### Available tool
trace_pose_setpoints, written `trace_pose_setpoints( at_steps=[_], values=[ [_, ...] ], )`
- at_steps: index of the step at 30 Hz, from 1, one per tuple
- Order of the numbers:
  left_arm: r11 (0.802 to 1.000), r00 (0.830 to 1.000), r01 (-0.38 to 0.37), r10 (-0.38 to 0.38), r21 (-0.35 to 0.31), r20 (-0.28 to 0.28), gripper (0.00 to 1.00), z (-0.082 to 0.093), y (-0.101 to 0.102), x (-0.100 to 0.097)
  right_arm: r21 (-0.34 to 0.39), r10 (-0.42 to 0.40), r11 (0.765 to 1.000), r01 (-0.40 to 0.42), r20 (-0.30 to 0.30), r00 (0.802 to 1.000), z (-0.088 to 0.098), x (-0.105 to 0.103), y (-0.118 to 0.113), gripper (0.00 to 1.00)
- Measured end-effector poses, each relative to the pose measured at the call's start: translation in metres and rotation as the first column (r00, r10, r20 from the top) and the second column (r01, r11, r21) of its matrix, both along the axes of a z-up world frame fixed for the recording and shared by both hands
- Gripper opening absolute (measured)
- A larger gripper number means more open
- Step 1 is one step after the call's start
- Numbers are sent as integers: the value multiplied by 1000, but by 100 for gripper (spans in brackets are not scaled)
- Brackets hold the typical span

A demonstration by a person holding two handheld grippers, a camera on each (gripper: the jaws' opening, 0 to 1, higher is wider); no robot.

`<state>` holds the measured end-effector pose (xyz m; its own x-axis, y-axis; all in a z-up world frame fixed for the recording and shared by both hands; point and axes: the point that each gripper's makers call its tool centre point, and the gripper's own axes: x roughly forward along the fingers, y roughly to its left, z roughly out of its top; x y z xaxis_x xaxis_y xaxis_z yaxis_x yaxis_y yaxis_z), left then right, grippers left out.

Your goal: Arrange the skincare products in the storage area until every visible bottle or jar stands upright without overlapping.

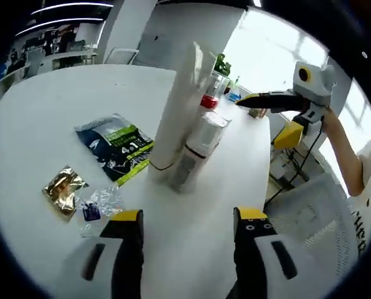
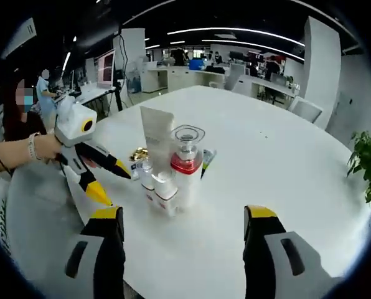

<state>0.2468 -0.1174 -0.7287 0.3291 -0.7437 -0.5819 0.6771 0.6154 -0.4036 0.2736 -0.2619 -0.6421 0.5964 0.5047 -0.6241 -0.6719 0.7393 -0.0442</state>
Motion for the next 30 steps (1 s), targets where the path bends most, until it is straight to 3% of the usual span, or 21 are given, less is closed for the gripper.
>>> trace_pose_setpoints(
  at_steps=[5, 11, 19, 26, 30],
  values=[
    [999, 997, -36, 35, -17, -72, 45, -14, -1, 4, 54, -32, 998, 34, -48, 998, -14, 30, -18, 66],
    [998, 996, -66, 65, -6, -64, 45, -18, 4, 14, 25, -60, 998, 61, -53, 997, -32, 70, -34, 55],
    [995, 993, -95, 94, -15, -66, 46, -18, 14, 26, 58, -40, 997, 47, -113, 993, -64, 97, -18, 42],
    [992, 990, -124, 122, -26, -71, 46, -18, 28, 38, 87, -19, 996, 31, -138, 990, -76, 110, 2, 33],
    [989, 988, -142, 140, -35, -67, 46, -18, 30, 44, 169, 12, 985, 19, -184, 983, -80, 115, 21, 28]
  ],
)
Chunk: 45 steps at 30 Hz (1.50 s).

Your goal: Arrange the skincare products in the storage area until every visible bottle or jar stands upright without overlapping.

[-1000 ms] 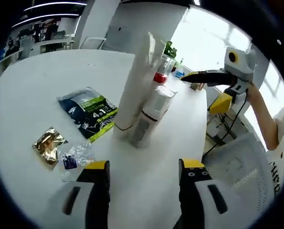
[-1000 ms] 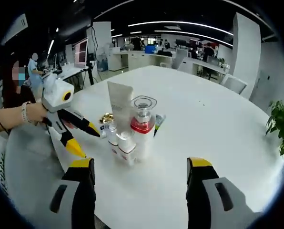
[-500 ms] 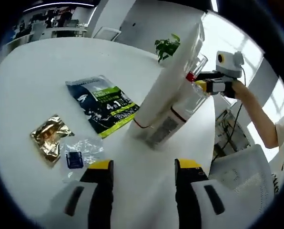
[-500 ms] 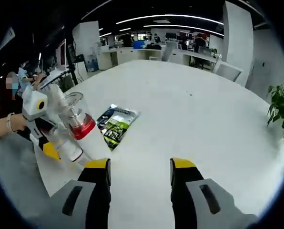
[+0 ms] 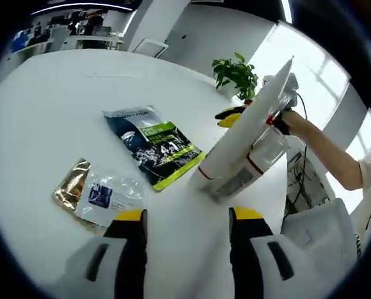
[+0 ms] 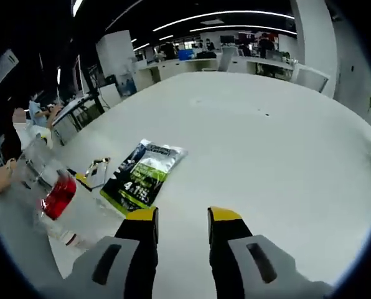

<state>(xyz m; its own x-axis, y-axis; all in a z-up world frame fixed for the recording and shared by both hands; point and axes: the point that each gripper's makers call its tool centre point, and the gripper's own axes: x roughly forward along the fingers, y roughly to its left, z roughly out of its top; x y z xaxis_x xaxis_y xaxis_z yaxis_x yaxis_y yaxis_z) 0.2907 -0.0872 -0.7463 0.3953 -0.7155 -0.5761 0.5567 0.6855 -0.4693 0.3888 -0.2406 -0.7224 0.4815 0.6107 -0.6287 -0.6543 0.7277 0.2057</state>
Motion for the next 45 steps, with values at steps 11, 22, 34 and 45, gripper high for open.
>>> trace_pose_setpoints(
  at_steps=[11, 22, 34, 45],
  values=[
    [998, 998, -64, 64, -16, 13, 46, 2, 17, 14, 195, 38, 981, -3, -173, 984, -19, 7, 45, 24],
    [992, 993, -116, 117, -42, 13, 44, 2, 33, 22, 164, 68, 986, -36, -195, 978, -29, 11, 64, 18],
    [985, 989, -146, 149, -87, 20, 43, 1, 37, 46, 153, 63, 988, -29, -227, 972, -37, 20, 70, 5],
    [976, 980, -191, 195, -103, 32, 42, 0, 47, 62, 199, 65, 980, -10, -273, 960, -37, 16, 82, 1]
  ],
)
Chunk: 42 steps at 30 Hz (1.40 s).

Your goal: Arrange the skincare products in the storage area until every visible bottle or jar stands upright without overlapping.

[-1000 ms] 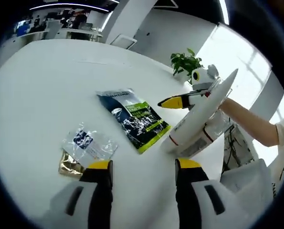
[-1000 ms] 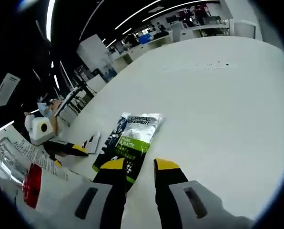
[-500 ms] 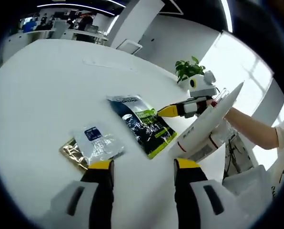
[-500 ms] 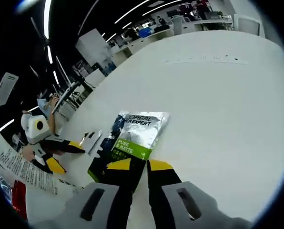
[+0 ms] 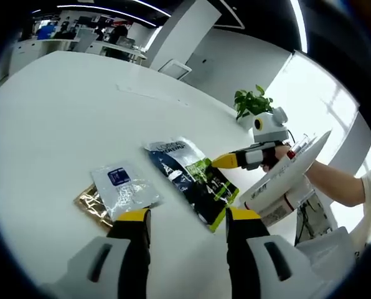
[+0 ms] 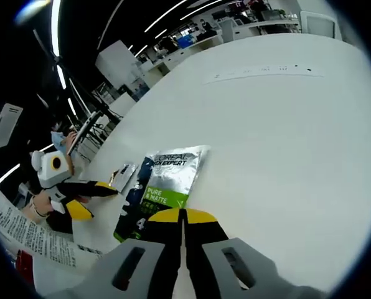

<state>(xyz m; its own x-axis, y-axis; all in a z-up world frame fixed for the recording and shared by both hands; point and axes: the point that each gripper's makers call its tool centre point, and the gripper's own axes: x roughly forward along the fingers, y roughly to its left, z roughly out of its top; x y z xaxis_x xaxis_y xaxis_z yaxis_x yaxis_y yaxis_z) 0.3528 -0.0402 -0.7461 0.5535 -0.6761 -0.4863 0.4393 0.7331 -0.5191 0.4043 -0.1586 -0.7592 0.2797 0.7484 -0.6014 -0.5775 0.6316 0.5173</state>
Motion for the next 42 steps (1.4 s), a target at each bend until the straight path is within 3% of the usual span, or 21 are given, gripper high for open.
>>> trace_pose_setpoints(
  at_steps=[5, 10, 15, 21, 30, 37, 42],
  values=[
    [999, 999, -33, 33, 2, 3, 42, -5, 17, 16, 23, 29, 999, -28, -24, 999, -3, -5, 14, 1],
    [999, 999, -45, 45, 3, 6, 42, 2, 16, 4, 57, 57, 997, -55, -45, 997, 2, -18, 31, 1],
    [997, 997, -76, 76, -4, 2, 43, 5, 27, 4, 100, 91, 991, -85, -65, 994, 8, -30, 43, 1],
    [997, 997, -71, 71, -34, 10, 40, 16, 20, -2, 133, 121, 985, -109, -89, 989, 10, -35, 54, 1],
    [994, 995, -103, 102, -36, -16, 37, 19, 21, -8, 142, 148, 981, -134, -96, 984, 7, -31, 53, 1],
    [996, 992, -86, 84, -27, -92, 34, 4, 21, -13, 147, 151, 980, -136, -100, 983, 4, -26, 52, 1],
    [994, 992, -99, 95, -37, -89, 33, 4, 17, -9, 144, 155, 980, -140, -96, 983, 2, -22, 50, 1]
  ],
)
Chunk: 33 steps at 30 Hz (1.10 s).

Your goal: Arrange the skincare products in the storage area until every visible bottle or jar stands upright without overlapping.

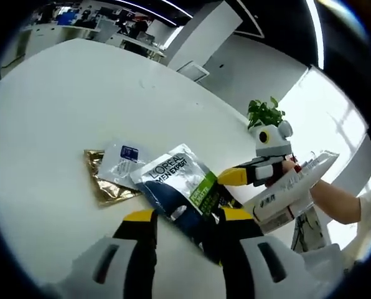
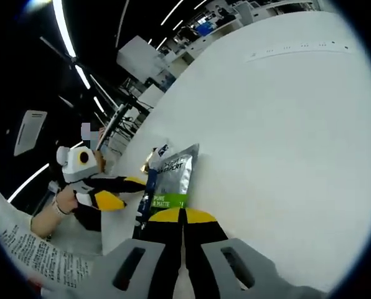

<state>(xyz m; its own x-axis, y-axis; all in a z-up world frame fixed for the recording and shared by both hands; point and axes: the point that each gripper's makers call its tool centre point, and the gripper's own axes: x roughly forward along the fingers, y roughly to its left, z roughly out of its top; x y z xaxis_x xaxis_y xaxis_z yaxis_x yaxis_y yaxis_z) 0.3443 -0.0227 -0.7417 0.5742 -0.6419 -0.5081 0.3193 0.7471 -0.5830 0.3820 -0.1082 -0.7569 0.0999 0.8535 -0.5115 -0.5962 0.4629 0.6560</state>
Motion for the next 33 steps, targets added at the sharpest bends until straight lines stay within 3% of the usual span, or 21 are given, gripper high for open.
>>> trace_pose_setpoints(
  at_steps=[3, 7, 11, 17, 22, 26, 33],
  values=[
    [999, 1000, -16, 16, -35, -4, 33, 1, 1, 4, 9, 6, 1000, -6, -3, 1000, -1, 2, -2, 1],
    [987, 997, -67, 70, -149, 18, 28, 16, -3, 10, 5, 19, 1000, -18, -2, 1000, -5, 2, -4, 1],
    [975, 998, -61, 64, -213, 6, 25, 15, -5, 15, 23, 30, 999, -30, -7, 1000, -4, 0, -2, 1],
    [984, 998, -60, 62, -166, 9, 20, 3, -3, 21, 11, 46, 999, -46, -9, 999, -4, -6, -1, 1],
    [988, 997, -72, 76, -139, 22, 2, 1, 2, 22, 19, 43, 999, -43, -18, 999, -4, -12, -2, 1],
    [987, 996, -81, 85, -141, 23, 0, 2, 3, 23, 21, 44, 999, -44, -10, 999, 0, -18, -1, 1],
    [980, 993, -116, 118, -159, 6, 0, 7, 2, 22, 9, 41, 999, -41, 45, 998, 0, -9, -3, 2]
  ],
)
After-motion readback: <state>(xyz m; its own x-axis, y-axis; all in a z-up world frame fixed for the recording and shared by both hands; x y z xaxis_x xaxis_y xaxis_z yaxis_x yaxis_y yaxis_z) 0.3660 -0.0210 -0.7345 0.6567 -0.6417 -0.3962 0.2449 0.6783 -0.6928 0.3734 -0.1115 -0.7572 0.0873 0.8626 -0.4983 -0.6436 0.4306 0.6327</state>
